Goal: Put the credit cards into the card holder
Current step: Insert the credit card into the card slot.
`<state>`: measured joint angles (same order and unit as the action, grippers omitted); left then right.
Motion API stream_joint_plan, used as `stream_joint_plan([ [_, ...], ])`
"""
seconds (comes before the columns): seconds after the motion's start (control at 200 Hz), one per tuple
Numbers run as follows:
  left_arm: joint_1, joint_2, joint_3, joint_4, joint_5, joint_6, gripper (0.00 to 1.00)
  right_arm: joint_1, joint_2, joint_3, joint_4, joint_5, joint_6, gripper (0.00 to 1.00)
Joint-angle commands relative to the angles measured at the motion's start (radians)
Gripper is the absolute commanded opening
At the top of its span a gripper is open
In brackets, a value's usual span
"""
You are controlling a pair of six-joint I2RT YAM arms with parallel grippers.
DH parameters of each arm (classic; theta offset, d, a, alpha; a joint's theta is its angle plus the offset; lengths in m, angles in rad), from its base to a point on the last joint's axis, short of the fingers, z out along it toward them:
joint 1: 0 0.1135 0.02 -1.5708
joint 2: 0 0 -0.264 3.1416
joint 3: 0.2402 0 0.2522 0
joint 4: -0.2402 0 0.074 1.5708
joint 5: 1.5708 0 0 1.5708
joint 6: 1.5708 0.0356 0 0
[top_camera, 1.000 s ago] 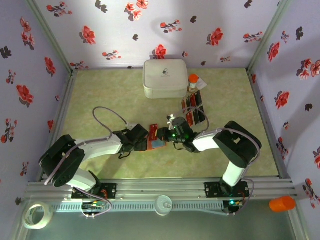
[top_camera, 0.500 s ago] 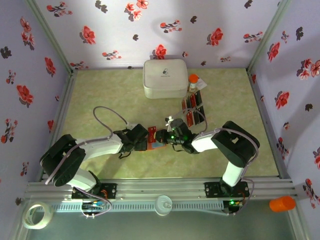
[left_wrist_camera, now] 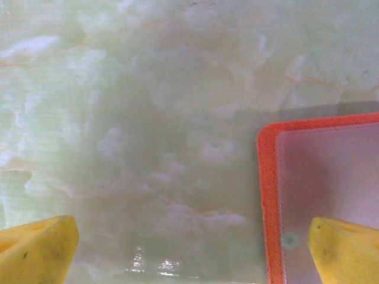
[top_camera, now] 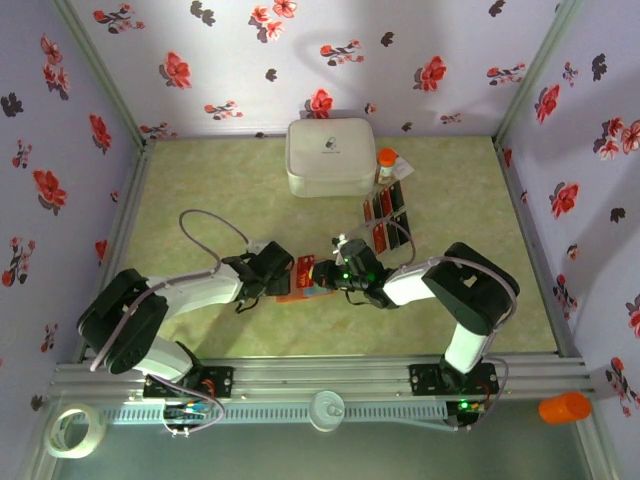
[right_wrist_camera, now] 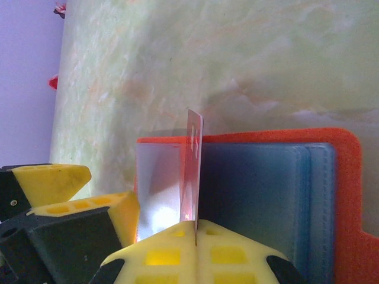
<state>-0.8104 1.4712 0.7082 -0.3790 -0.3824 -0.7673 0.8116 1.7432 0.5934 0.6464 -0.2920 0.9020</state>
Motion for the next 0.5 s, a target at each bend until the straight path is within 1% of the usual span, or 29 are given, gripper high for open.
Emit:
stream_joint_plan([
  [0.0, 0.008, 0.001, -0.009, -0.014, -0.027, 0.014, 1.0, 0.006, 0.006, -0.019, -0.064, 0.027, 0.008, 0.0],
  [0.495, 0.015, 0.049, -0.033, 0.023, -0.023, 0.011, 1.0, 0.012, -0.005, 0.007, -0.14, -0.022, 0.013, 0.0],
])
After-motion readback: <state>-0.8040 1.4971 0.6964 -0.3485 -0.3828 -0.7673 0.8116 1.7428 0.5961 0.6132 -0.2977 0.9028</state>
